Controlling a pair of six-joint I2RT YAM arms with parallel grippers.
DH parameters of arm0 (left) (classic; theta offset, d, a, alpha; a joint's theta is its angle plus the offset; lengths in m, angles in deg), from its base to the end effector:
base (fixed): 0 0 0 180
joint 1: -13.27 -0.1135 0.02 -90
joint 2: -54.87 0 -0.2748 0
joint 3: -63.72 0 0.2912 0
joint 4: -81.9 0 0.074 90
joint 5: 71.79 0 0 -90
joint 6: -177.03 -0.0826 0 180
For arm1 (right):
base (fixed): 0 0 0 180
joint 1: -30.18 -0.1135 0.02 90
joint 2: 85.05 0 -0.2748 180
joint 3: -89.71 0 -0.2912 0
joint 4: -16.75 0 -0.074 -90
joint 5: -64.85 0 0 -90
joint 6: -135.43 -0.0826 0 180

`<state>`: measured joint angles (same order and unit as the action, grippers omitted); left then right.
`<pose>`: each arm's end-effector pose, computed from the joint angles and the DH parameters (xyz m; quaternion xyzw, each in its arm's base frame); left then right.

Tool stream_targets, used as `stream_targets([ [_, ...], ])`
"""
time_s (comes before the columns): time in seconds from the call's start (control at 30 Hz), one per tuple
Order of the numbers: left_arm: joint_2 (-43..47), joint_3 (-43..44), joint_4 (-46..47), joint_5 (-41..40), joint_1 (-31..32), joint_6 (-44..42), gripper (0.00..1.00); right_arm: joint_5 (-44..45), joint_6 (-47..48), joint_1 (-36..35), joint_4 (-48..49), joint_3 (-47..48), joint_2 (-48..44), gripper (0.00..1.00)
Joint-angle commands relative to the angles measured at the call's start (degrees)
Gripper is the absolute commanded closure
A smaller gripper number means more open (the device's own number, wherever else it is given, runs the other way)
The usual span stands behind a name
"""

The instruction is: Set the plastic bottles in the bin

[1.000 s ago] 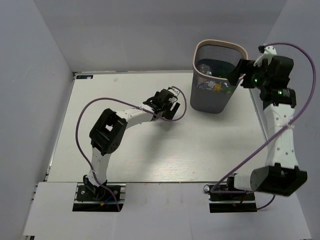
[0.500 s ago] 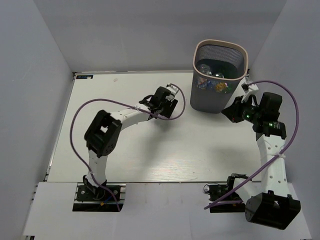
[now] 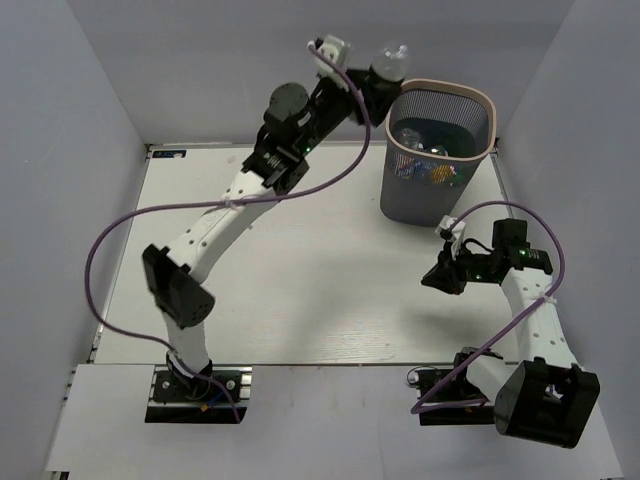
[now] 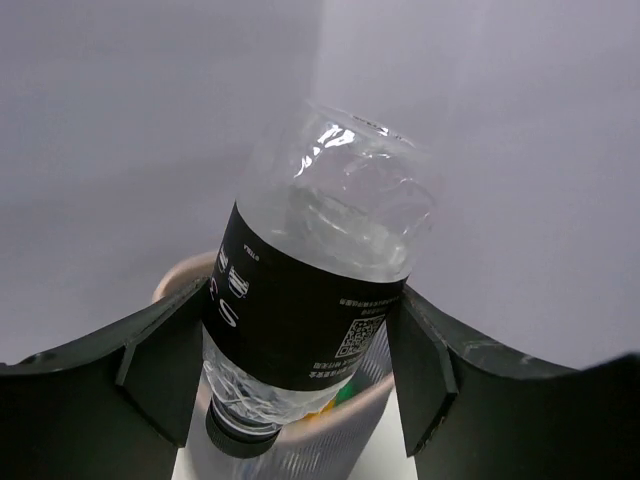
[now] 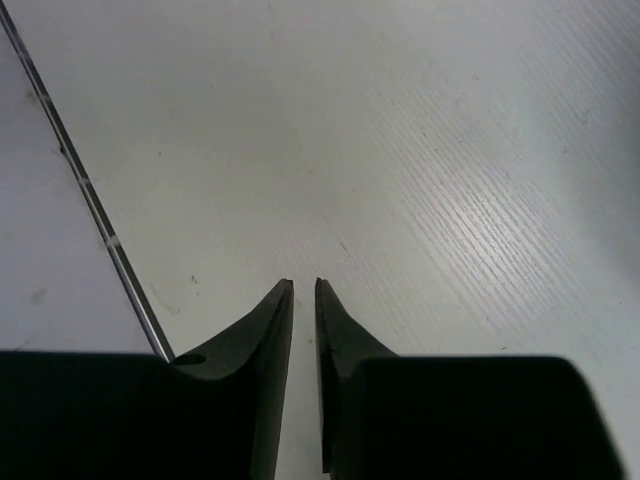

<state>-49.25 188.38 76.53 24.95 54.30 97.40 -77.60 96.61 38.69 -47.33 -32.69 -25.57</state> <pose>0.3786 -0.3423 0.5230 0.2054 0.5726 -0.3760 0.6990 0.2294 0.0319 0.2271 -0.4049 0.7838 0.2819 0.3771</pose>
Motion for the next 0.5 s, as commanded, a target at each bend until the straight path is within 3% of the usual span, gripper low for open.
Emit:
stream_targets([
  [0.0, -10.99, 10.59, 0.16, 7.57, 0.27, 6.23, 0.55, 1.64, 5.44, -1.13, -2.05, -0.89, -0.25, 0.78],
  [0.03, -13.72, 17.41, 0.16, 8.28, 0.27, 7.46, 0.54, 3.21, 4.99, -1.48, -0.83, -1.06, -0.33, 0.78],
  [0.1, -20.38, 22.38, 2.08, 9.33, 0.27, 12.2, 0.52, 4.19, 3.32, -1.83, 0.32, -2.2, -0.25, 0.77],
  [0.23, -25.68, 23.55, 13.66, 7.5, 0.8, 20.82, 0.48, 5.86, 0.95, -2.53, 2.96, -3.09, 0.1, 0.77],
  [0.33, -28.33, 24.6, 15.7, 4.51, 1.94, 23.11, 0.37, 6.21, 0.15, -2.97, 4.02, -3.26, 0.2, 0.77],
  [0.47, -31.84, 26.97, 17.56, 0.65, 1.94, 25.31, 0.07, 6.65, -0.38, -3.33, 5.07, -3.7, 0.63, 0.77],
])
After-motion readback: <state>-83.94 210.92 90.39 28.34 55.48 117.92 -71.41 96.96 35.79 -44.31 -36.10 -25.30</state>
